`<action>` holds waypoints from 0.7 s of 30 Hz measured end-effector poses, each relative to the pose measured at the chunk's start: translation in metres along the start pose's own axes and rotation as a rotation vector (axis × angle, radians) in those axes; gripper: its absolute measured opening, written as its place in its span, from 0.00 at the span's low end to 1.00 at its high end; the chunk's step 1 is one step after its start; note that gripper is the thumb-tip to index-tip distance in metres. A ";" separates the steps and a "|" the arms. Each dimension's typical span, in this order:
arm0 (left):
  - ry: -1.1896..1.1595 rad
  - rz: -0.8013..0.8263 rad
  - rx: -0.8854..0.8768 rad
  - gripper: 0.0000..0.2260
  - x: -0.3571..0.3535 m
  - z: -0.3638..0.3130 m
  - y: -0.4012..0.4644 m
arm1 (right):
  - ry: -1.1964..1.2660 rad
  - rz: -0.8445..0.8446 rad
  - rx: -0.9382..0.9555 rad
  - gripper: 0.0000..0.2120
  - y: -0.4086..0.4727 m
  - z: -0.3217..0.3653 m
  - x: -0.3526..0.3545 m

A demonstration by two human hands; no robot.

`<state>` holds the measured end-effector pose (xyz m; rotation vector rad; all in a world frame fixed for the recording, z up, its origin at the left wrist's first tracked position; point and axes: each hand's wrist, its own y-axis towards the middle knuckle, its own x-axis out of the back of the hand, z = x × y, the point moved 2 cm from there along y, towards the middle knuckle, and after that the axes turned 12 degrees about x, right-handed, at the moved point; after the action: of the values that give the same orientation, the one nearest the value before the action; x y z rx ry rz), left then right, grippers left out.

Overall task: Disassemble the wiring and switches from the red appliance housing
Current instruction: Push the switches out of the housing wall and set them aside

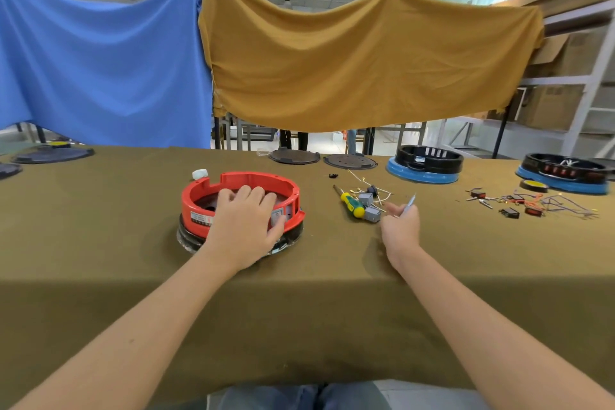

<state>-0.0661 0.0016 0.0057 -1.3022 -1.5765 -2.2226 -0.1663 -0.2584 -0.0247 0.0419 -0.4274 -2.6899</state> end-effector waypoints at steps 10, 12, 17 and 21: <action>-0.338 0.047 0.158 0.18 -0.004 0.009 -0.011 | -0.264 0.381 0.305 0.13 -0.022 0.021 -0.015; -0.419 0.097 0.101 0.19 -0.005 0.021 -0.008 | -0.300 0.411 0.415 0.12 -0.023 0.020 -0.015; -0.539 0.150 0.081 0.13 -0.007 0.034 -0.003 | -0.040 0.327 0.386 0.04 -0.023 0.019 -0.009; -0.409 0.072 0.276 0.16 -0.010 0.017 -0.016 | 0.158 0.322 0.307 0.03 -0.031 0.027 -0.010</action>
<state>-0.0586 0.0189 -0.0114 -1.7668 -1.8465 -1.6920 -0.1718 -0.2199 -0.0091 0.2502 -0.7258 -2.2666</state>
